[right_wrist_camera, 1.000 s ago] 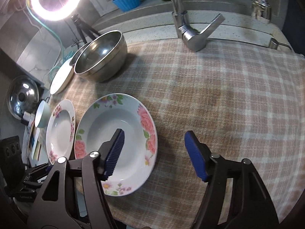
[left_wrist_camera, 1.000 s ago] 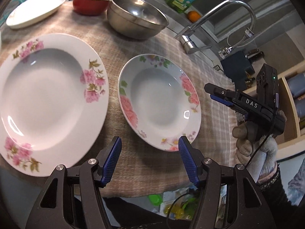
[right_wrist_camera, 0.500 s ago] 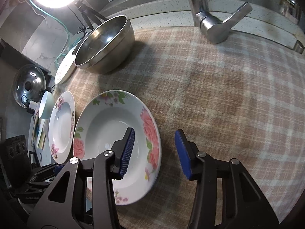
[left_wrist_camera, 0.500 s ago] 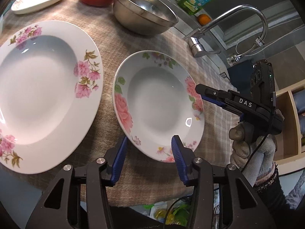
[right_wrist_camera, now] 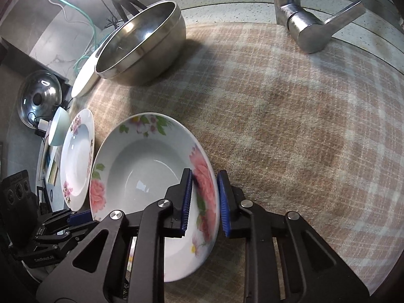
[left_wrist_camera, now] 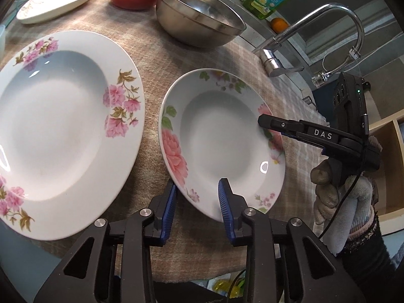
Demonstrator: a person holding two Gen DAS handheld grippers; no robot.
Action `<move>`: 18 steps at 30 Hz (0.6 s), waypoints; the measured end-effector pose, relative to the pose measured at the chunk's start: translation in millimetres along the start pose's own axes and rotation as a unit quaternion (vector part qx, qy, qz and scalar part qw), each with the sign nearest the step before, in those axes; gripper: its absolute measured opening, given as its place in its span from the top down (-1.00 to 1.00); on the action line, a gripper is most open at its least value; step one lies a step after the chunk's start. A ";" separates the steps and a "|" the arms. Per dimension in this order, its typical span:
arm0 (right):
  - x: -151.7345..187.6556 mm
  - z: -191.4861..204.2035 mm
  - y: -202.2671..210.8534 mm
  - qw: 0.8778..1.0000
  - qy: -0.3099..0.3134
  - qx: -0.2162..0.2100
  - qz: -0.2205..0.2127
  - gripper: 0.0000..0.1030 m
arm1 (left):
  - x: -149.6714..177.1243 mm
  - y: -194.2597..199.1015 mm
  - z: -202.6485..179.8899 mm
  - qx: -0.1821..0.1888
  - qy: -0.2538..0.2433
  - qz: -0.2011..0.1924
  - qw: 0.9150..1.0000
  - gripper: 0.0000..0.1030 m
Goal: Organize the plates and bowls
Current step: 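Close the right gripper on the rim of the rose-patterned plate, then lift the rose-patterned plate and lower it onto the large flowered plate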
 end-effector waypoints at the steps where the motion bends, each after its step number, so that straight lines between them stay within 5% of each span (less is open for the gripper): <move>1: 0.0 0.2 -0.2 1.000 0.000 -0.001 0.000 0.60 | -0.4 -0.1 -0.2 -0.001 -0.001 0.000 1.000 0.43; 18: -0.5 -0.9 12.5 1.000 -0.004 0.009 -0.019 0.69 | -10.9 2.1 -4.9 -0.006 -0.030 -0.008 0.999 0.43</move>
Point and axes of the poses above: each gripper's, at about its wrist camera, not at the fingertips, and y roughly against the way its jaws point, z to its left, x to its underside, the point moved 5 cm from there along -y, roughly the way its jaws point
